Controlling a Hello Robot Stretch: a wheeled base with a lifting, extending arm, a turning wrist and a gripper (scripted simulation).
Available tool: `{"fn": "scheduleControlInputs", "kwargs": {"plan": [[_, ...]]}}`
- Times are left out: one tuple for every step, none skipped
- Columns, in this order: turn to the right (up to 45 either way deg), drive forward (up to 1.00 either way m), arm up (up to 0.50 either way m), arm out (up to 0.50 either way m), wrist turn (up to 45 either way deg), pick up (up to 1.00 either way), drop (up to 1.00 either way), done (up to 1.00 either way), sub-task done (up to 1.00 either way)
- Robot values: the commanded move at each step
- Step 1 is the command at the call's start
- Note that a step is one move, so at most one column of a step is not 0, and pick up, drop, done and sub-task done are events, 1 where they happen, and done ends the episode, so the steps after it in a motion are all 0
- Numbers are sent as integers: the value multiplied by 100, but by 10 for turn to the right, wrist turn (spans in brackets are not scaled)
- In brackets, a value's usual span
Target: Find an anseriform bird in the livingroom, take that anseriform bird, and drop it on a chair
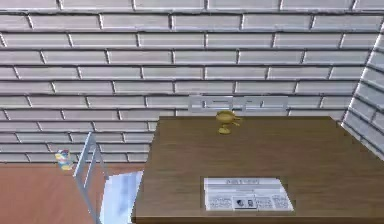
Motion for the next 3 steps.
{"fn": "scheduleControlInputs", "kwargs": {"plan": [[-450,0,0,0,0,0,0,0,0],[-450,0,0,0,0,0,0,0,0],[-210,0,0,0,0,0,0,0,0]]}}
